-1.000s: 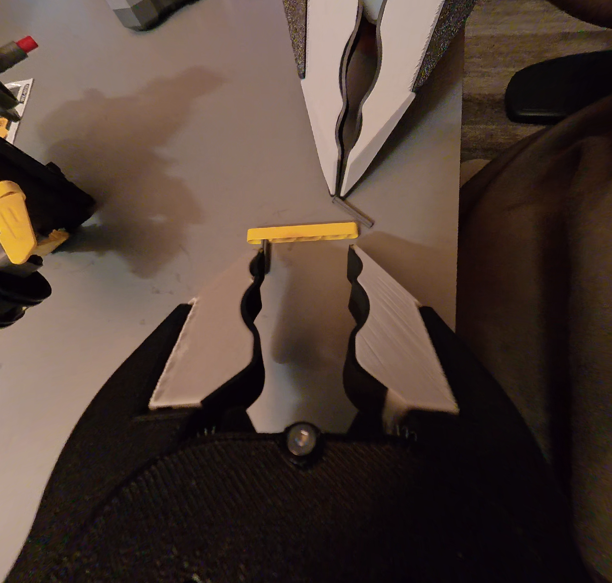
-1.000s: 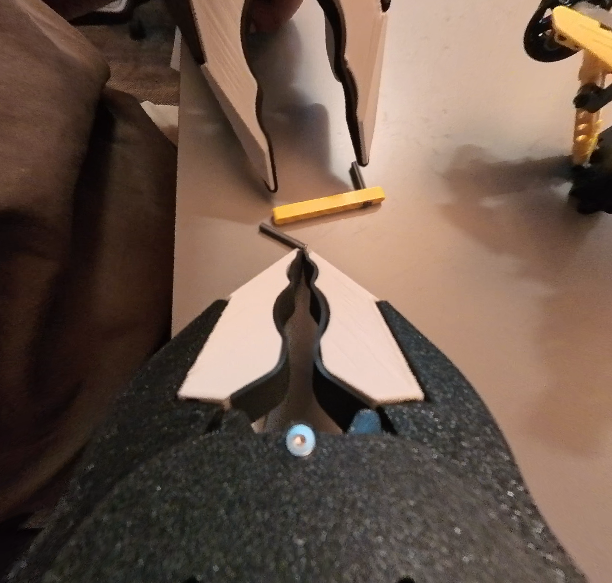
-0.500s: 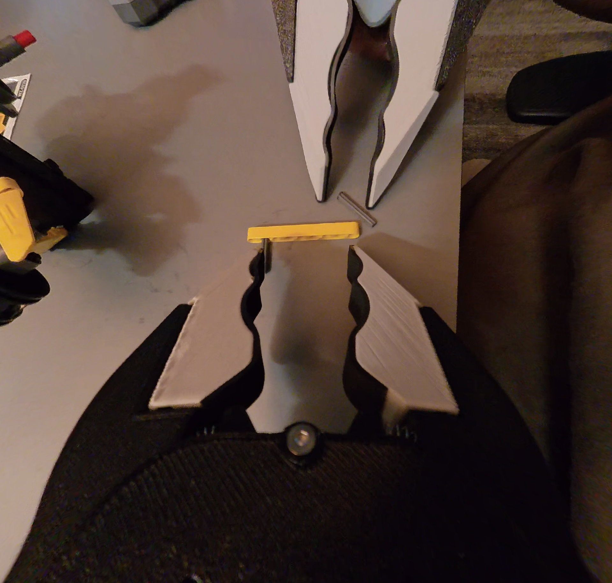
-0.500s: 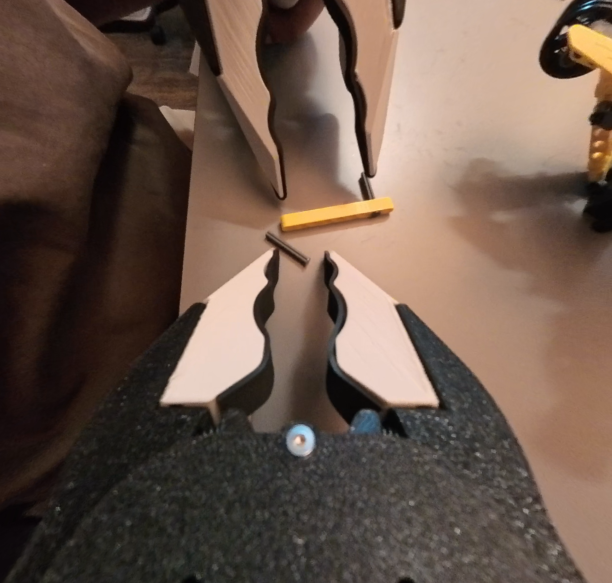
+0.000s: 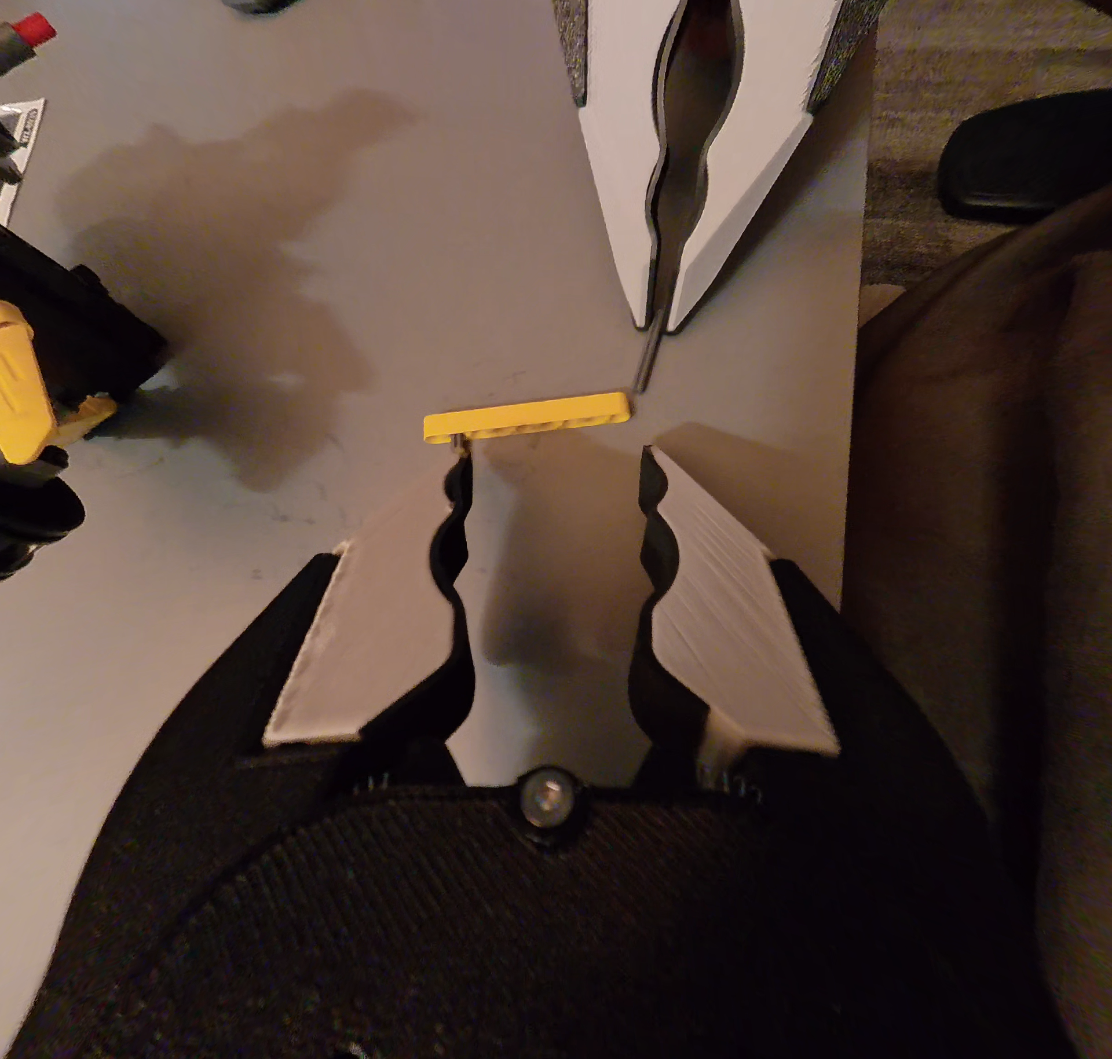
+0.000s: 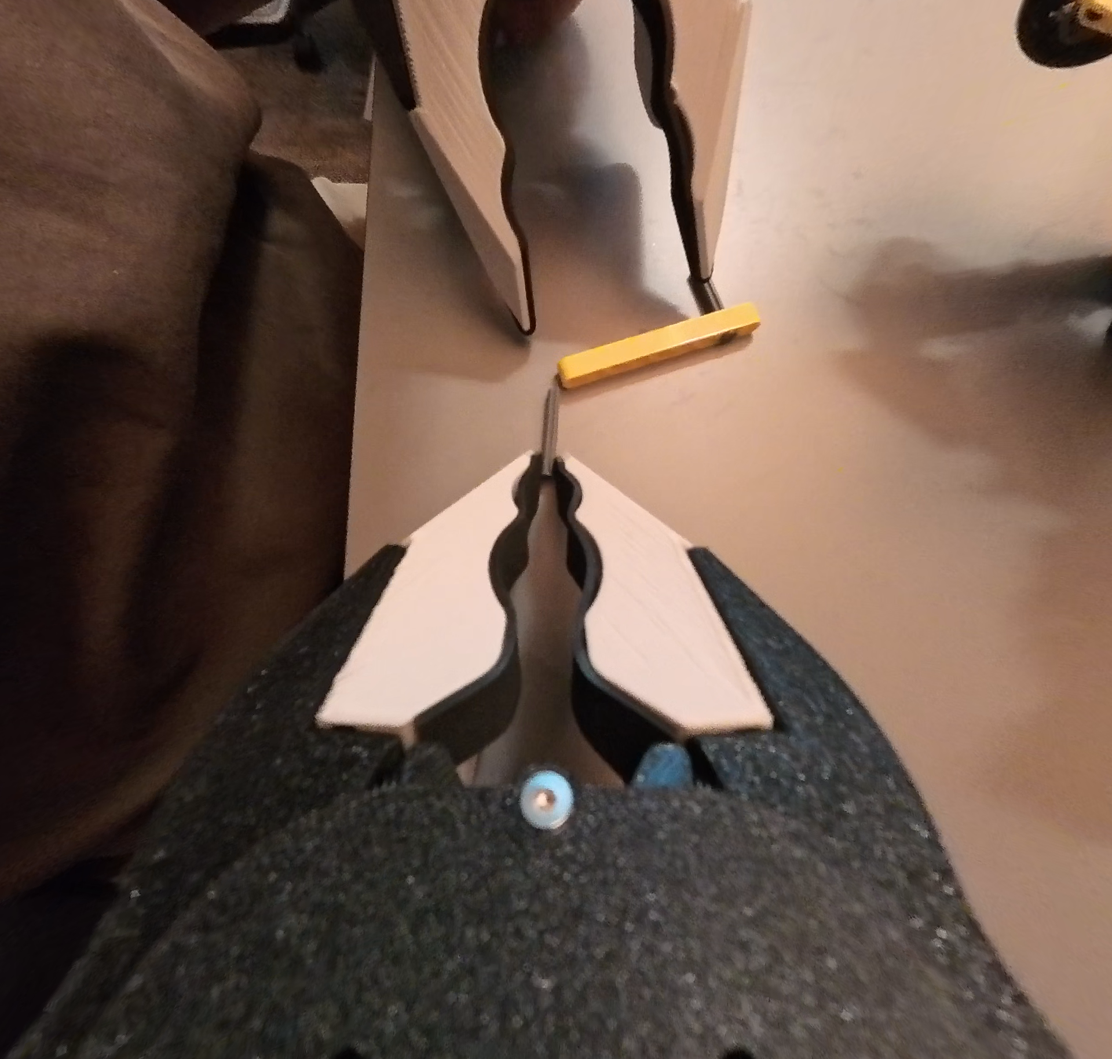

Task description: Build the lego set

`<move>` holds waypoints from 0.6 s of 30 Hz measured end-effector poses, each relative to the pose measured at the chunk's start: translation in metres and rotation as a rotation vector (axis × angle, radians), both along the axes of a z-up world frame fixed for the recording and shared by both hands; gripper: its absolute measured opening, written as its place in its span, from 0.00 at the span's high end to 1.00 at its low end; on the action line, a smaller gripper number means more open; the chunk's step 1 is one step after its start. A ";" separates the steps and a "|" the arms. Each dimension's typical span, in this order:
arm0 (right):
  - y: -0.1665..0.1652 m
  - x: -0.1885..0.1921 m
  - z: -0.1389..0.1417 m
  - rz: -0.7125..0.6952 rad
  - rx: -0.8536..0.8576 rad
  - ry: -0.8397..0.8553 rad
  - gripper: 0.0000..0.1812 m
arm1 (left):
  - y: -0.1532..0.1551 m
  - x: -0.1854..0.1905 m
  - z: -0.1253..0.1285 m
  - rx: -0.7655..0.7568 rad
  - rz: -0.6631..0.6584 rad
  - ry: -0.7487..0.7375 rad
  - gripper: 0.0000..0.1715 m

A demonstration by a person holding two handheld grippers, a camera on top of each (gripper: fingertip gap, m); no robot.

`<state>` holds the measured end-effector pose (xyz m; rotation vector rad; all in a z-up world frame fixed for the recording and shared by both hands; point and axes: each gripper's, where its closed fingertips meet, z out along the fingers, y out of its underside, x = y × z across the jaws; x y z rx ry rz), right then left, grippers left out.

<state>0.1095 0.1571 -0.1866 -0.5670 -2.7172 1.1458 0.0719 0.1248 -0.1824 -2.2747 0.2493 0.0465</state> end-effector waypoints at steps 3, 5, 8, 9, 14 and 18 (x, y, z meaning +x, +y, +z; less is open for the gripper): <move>0.005 -0.002 0.000 -0.012 0.006 0.009 0.98 | 0.000 -0.002 -0.002 -0.009 0.013 0.006 0.68; 0.008 -0.006 0.000 -0.024 0.007 0.016 0.98 | 0.001 -0.003 -0.002 -0.008 0.021 0.011 0.68; 0.006 -0.011 0.000 -0.015 0.000 0.024 0.98 | 0.001 -0.004 -0.002 -0.007 0.029 0.012 0.68; 0.004 -0.013 0.000 -0.008 0.001 0.026 0.98 | 0.001 -0.005 -0.002 -0.008 0.032 0.014 0.68; -0.003 -0.017 0.000 0.035 0.007 0.042 0.98 | 0.001 -0.006 -0.002 -0.010 0.038 0.029 0.68; -0.007 -0.017 0.000 0.054 0.001 0.033 0.98 | 0.001 -0.005 -0.002 -0.010 0.036 0.030 0.68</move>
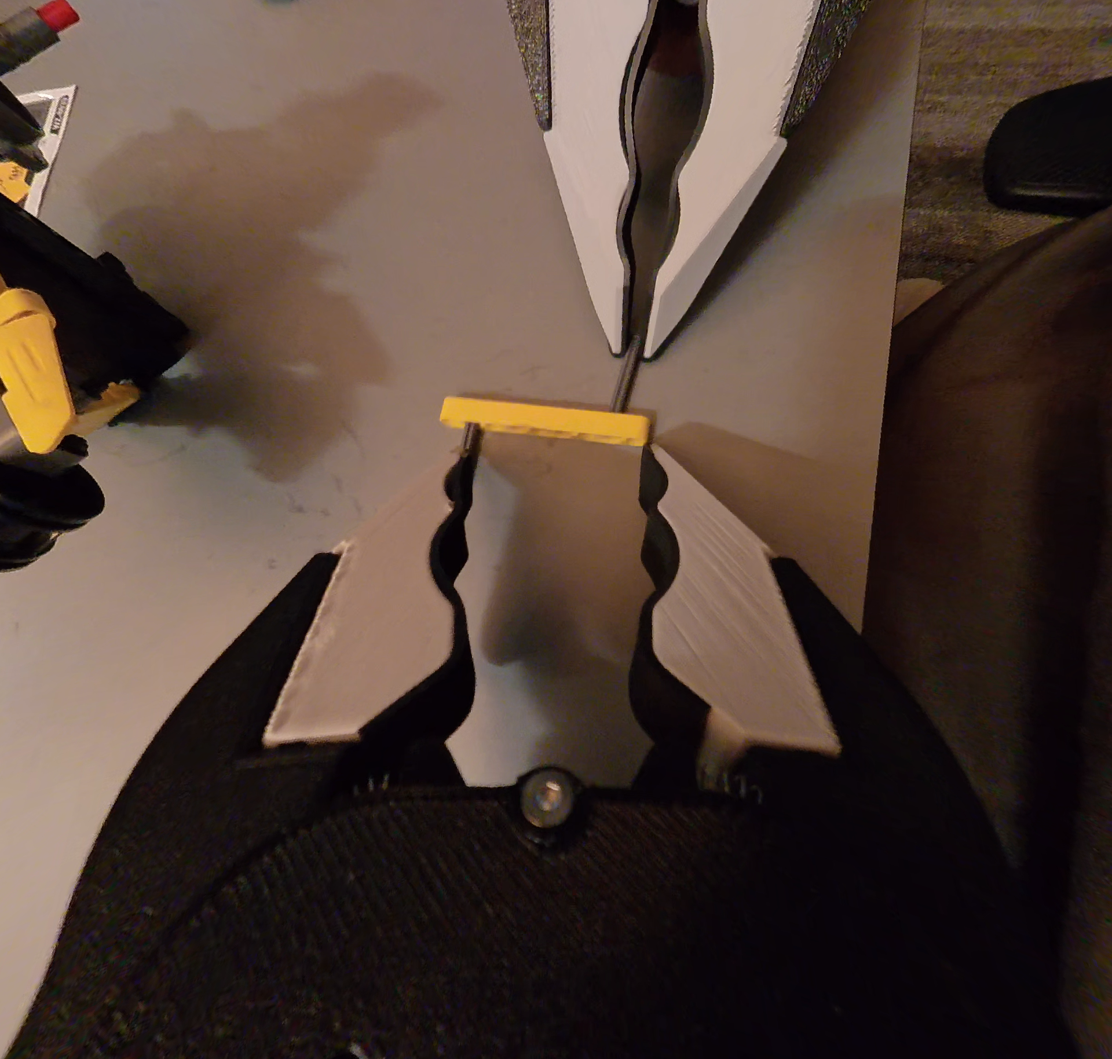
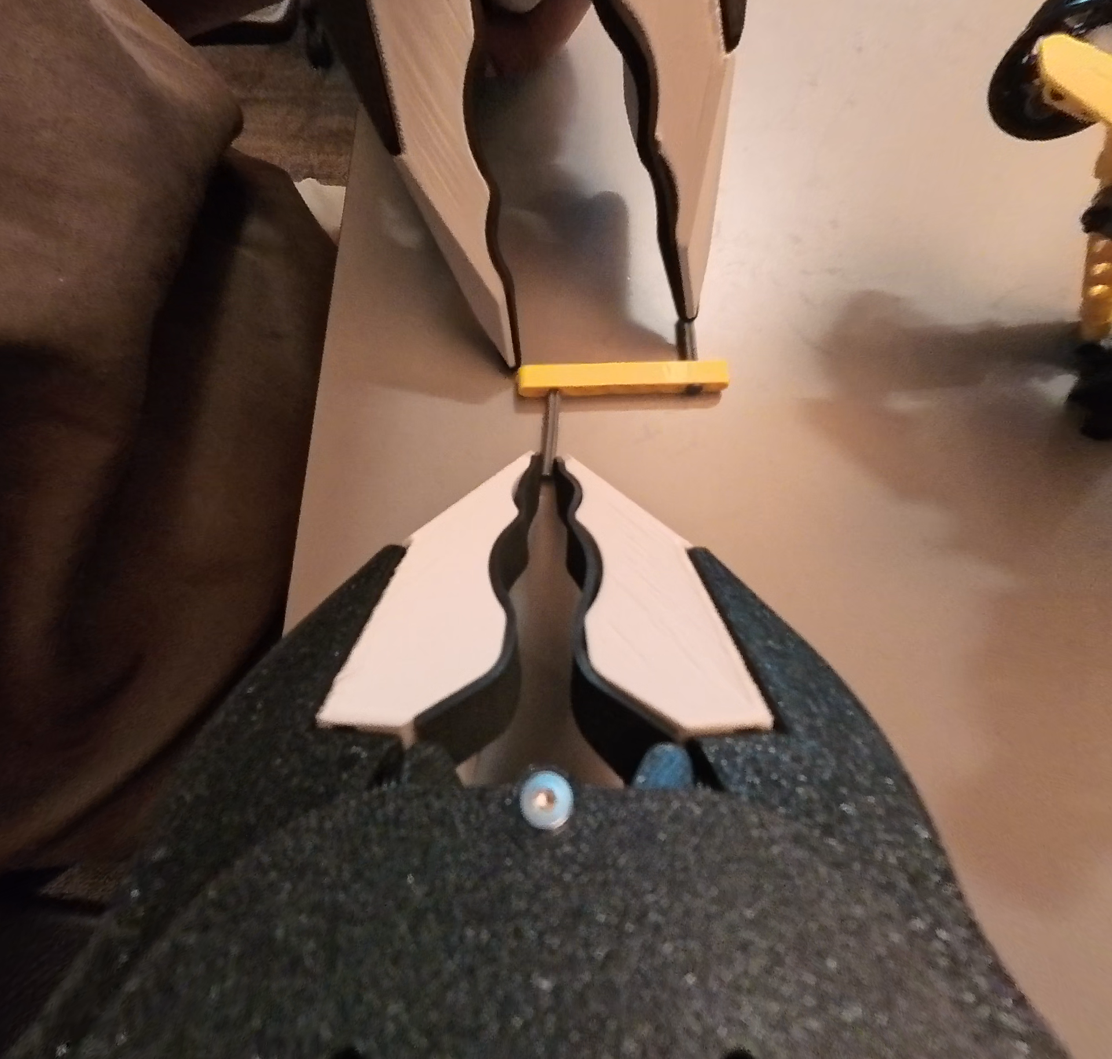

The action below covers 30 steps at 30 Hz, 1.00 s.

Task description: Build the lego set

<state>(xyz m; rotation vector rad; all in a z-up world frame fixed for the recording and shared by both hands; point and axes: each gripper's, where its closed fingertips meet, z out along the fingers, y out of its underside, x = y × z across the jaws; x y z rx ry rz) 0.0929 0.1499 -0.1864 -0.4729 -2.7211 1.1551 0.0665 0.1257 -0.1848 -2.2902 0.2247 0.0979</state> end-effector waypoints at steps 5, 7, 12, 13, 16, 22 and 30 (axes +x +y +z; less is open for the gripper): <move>-0.003 -0.001 0.000 0.001 0.003 0.004 0.98 | 0.000 0.001 0.000 -0.001 -0.004 0.001 0.69; -0.003 -0.001 0.000 0.003 0.003 0.007 0.98 | 0.000 0.001 0.000 -0.001 -0.004 0.001 0.69; -0.003 -0.001 0.000 0.027 0.004 0.006 0.98 | 0.000 0.002 0.000 -0.003 -0.011 -0.001 0.70; -0.003 -0.002 0.000 0.035 0.004 0.006 0.98 | 0.000 0.002 0.000 -0.003 -0.011 -0.002 0.70; -0.003 -0.003 0.000 0.061 0.003 0.001 0.98 | 0.000 0.002 -0.001 -0.005 -0.011 -0.004 0.70; -0.004 -0.006 0.000 0.115 0.007 -0.024 0.98 | 0.000 0.002 -0.001 -0.007 -0.011 -0.012 0.70; -0.012 -0.009 0.000 0.135 0.020 -0.040 0.98 | 0.000 0.002 -0.001 -0.008 -0.012 -0.016 0.70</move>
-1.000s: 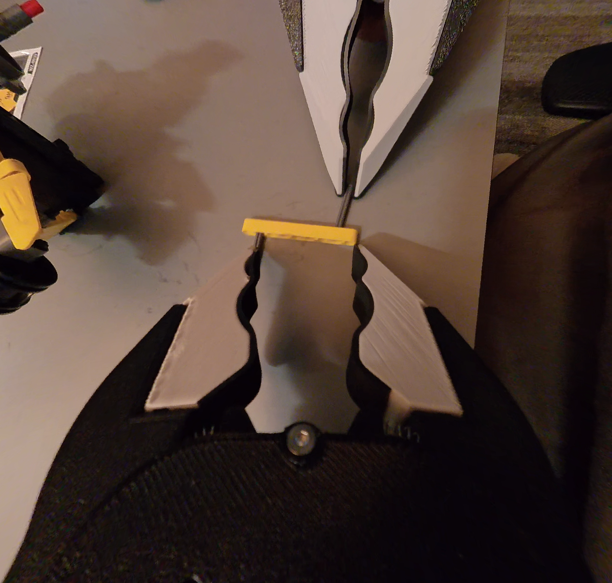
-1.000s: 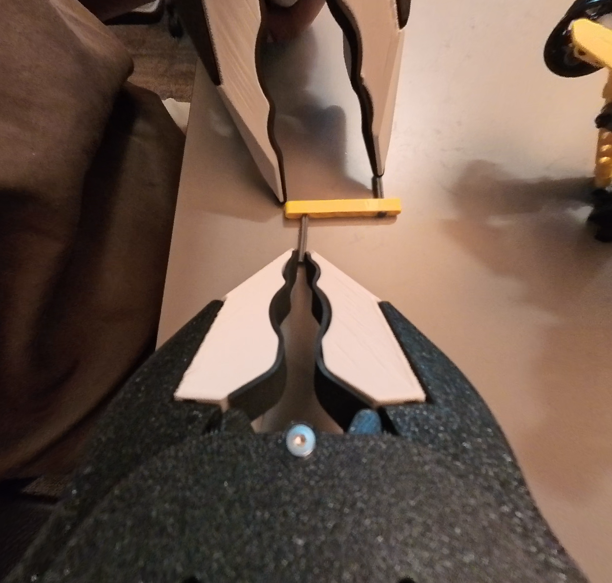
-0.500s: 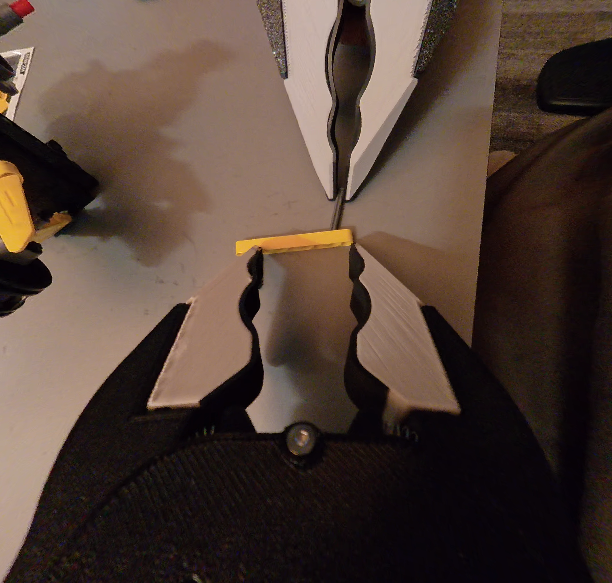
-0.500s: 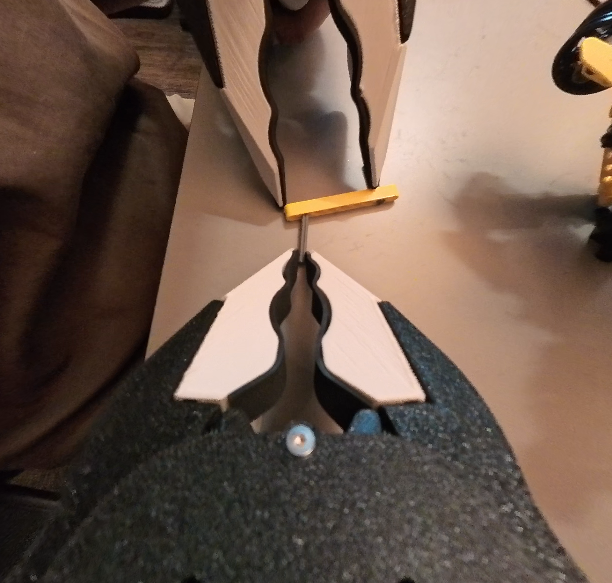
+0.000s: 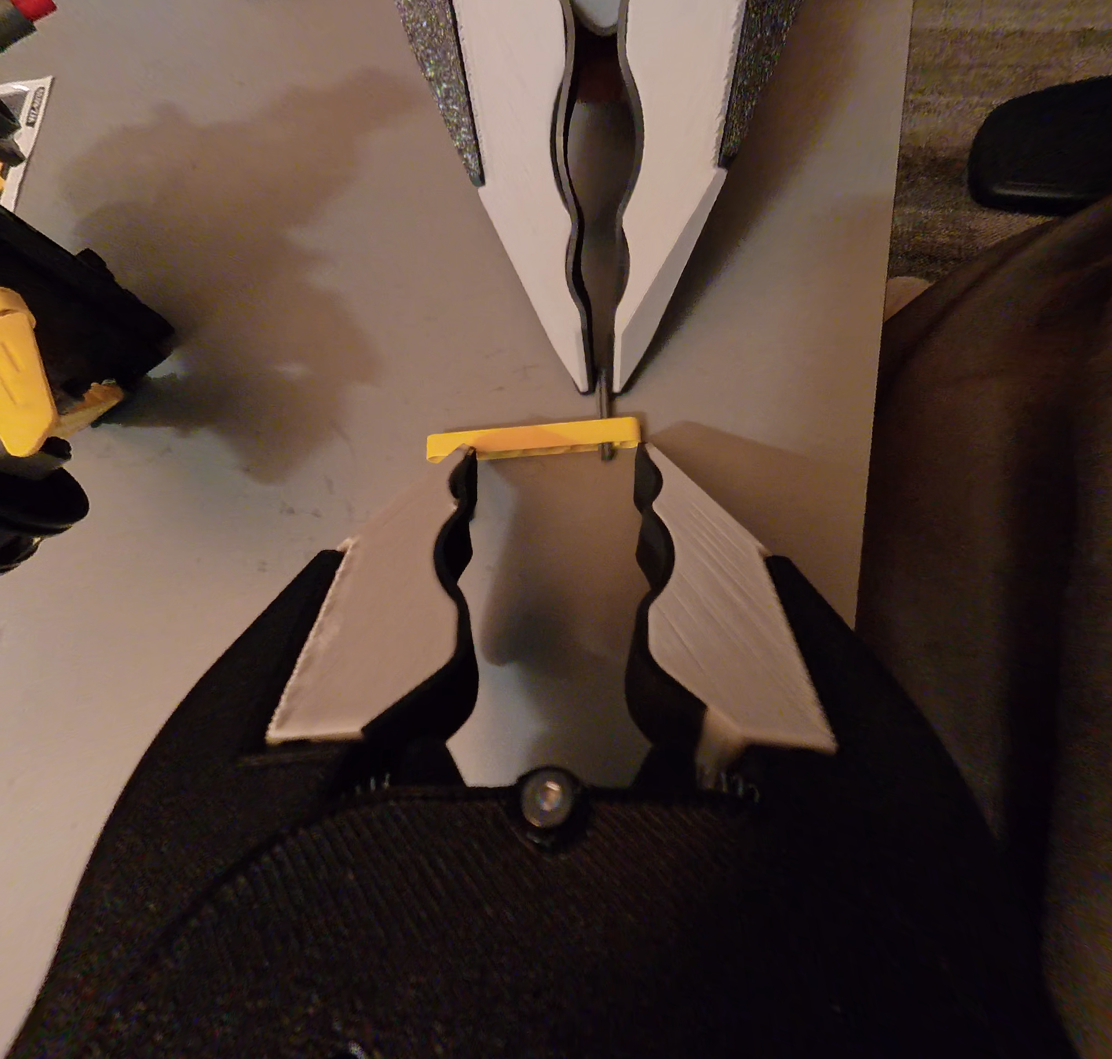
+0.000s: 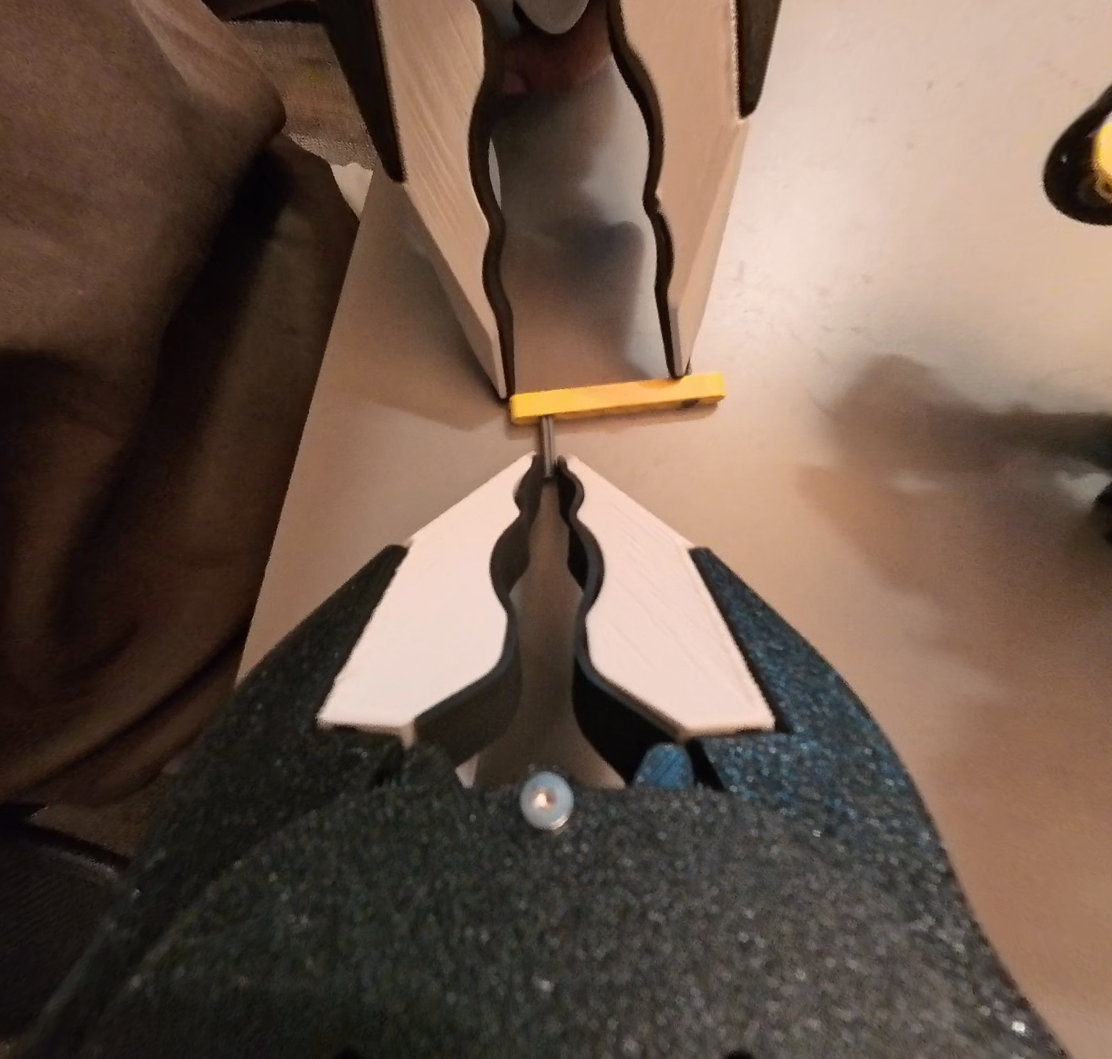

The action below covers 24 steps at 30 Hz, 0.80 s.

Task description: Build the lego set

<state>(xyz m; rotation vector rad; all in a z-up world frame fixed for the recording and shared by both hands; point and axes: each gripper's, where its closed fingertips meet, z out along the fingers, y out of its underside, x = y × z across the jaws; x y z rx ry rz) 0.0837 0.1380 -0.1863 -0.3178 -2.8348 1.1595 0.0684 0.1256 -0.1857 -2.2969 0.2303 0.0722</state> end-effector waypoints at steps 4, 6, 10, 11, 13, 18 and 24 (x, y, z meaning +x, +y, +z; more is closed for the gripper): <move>-0.002 -0.002 0.000 -0.030 -0.006 0.002 0.96 | 0.000 0.000 0.000 0.000 0.000 0.002 0.70; 0.001 -0.002 0.003 -0.054 -0.028 0.008 0.90 | 0.000 0.000 0.000 0.000 -0.002 0.003 0.71; 0.013 -0.003 0.009 -0.120 -0.082 0.000 0.89 | 0.000 0.000 0.000 0.000 -0.002 0.002 0.71; 0.015 -0.003 0.008 -0.128 -0.088 -0.007 0.91 | 0.000 0.000 0.000 -0.001 -0.002 0.001 0.71; 0.015 -0.001 0.007 -0.130 -0.089 -0.018 0.95 | 0.000 0.000 0.000 -0.001 -0.002 0.000 0.71; 0.001 0.000 0.002 -0.092 -0.046 0.007 1.00 | 0.000 0.000 0.000 -0.001 -0.001 0.003 0.71; -0.005 -0.001 0.003 -0.082 -0.047 0.022 1.00 | 0.000 0.000 0.000 -0.001 -0.001 0.004 0.71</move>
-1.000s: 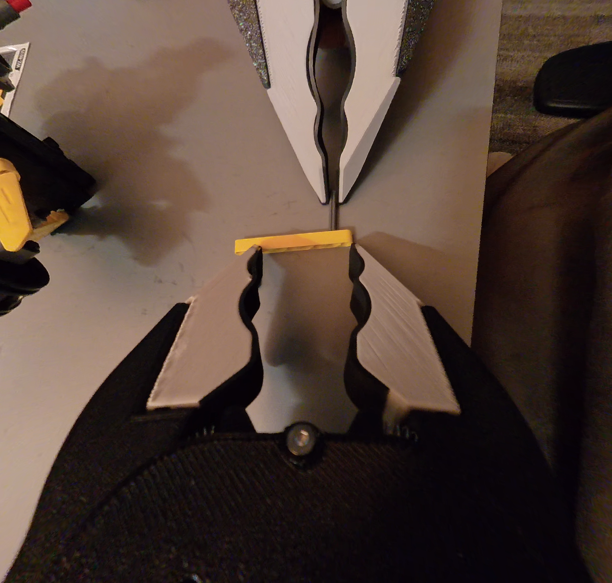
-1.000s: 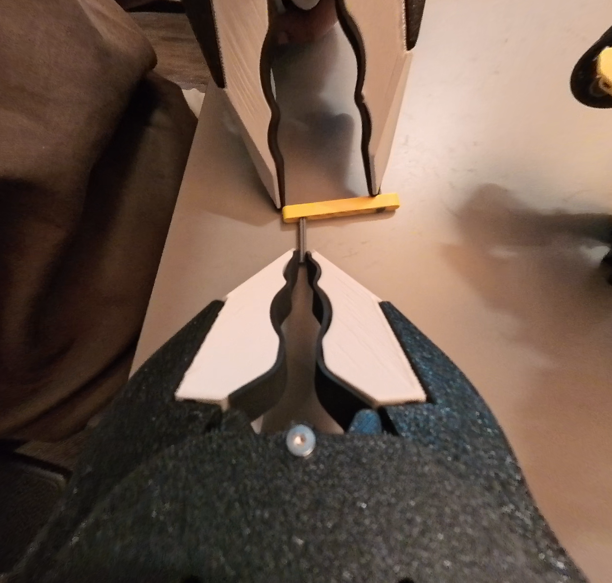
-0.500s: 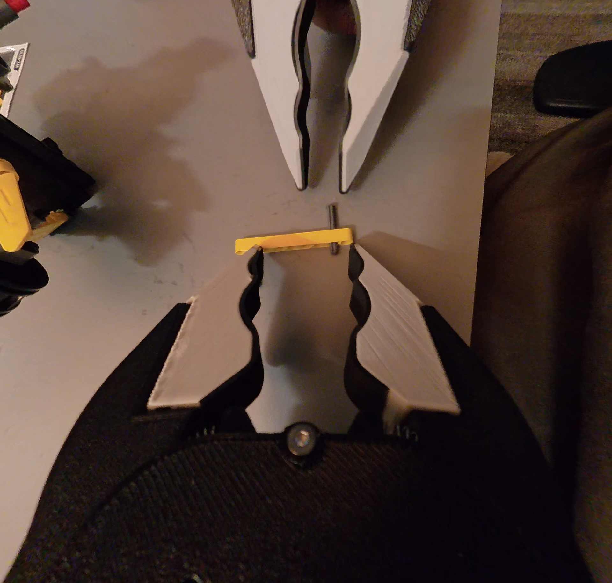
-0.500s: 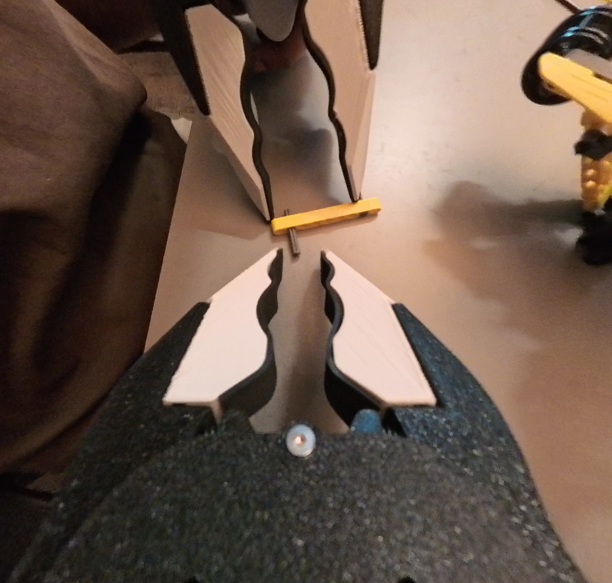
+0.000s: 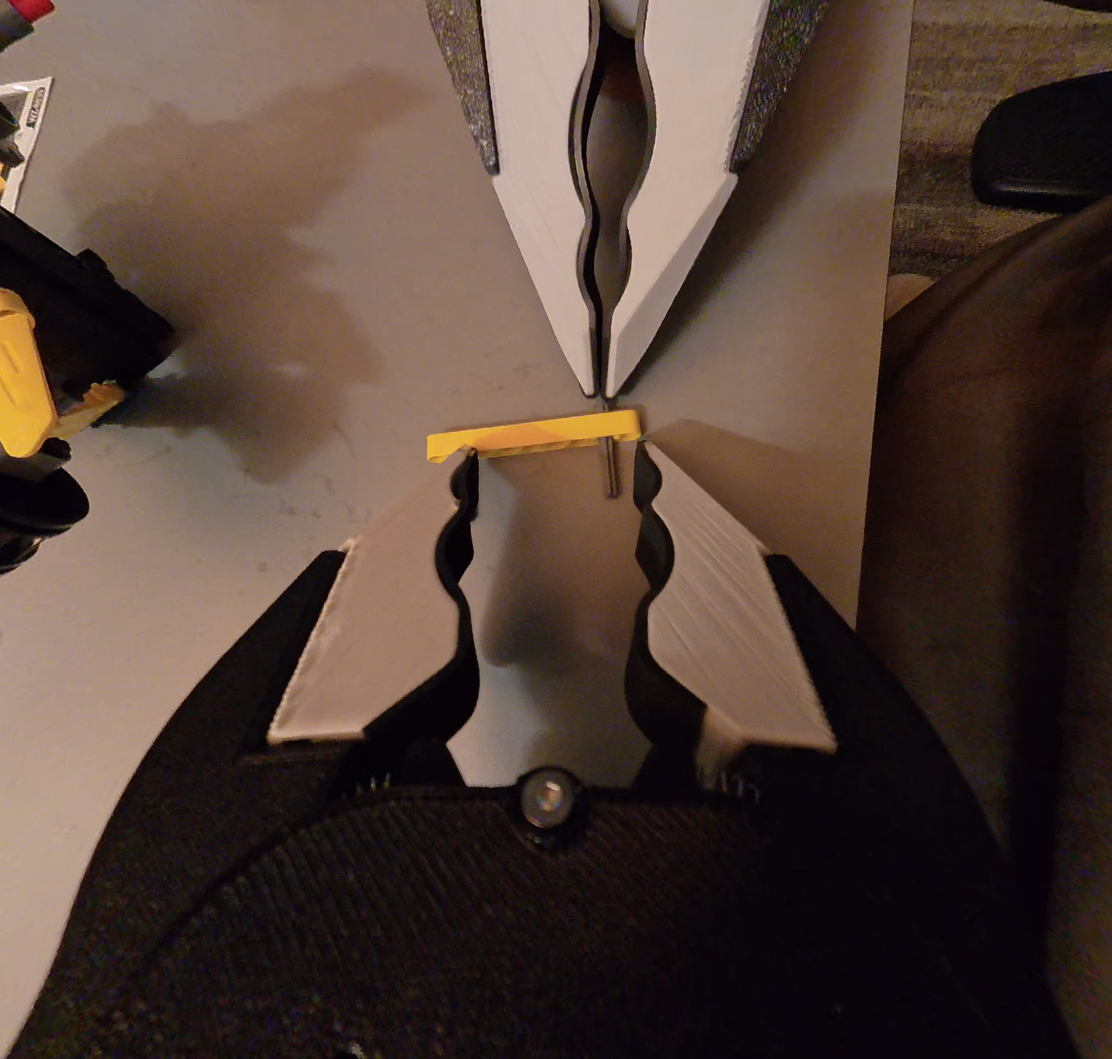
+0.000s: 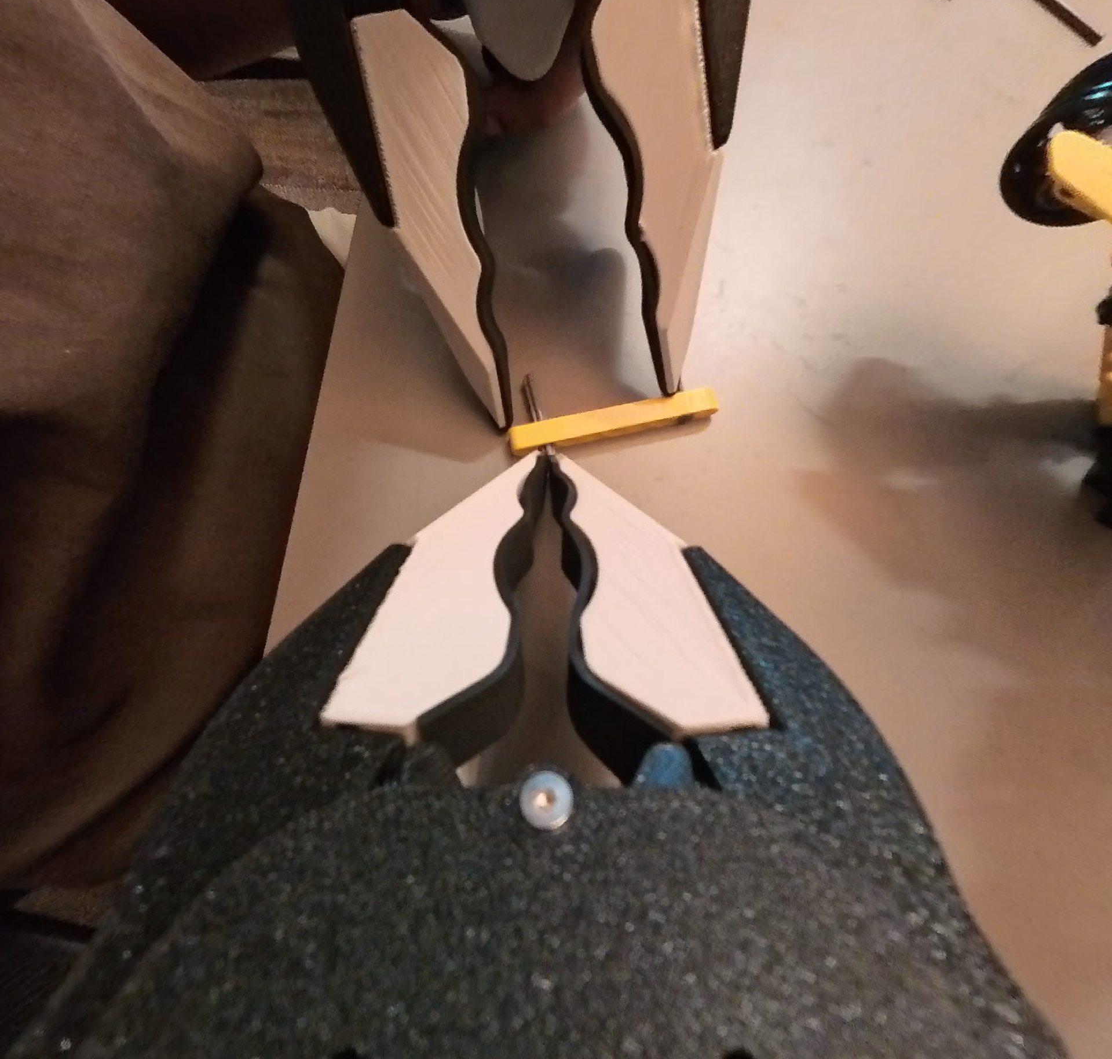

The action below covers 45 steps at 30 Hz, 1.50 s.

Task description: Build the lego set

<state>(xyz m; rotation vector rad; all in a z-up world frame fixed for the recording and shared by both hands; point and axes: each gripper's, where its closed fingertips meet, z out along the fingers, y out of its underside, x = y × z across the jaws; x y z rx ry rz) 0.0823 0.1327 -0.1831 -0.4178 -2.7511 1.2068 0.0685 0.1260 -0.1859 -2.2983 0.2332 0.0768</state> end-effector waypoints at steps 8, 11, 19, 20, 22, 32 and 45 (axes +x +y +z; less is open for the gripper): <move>0.010 0.000 -0.003 -0.038 0.005 -0.033 1.00 | 0.000 0.000 0.000 -0.001 0.000 -0.004 0.71; 0.001 0.001 -0.003 -0.008 0.010 -0.020 1.00 | 0.000 0.000 0.000 -0.001 0.000 -0.002 0.71; 0.000 0.000 -0.003 -0.002 0.029 -0.006 1.00 | 0.000 0.000 0.000 -0.001 0.000 0.000 0.71; 0.002 -0.001 -0.003 -0.007 0.027 -0.004 1.00 | 0.000 0.000 0.000 -0.001 0.000 -0.001 0.71; 0.005 -0.002 0.001 -0.019 0.017 0.000 0.99 | 0.000 0.000 0.000 -0.001 -0.001 -0.006 0.71; 0.016 -0.033 0.014 -0.188 0.032 0.087 0.97 | -0.006 0.001 0.021 0.122 -0.016 -0.087 0.69; 0.042 -0.075 0.038 -0.568 -0.194 0.168 0.96 | -0.014 -0.040 0.027 0.164 0.183 -0.128 0.69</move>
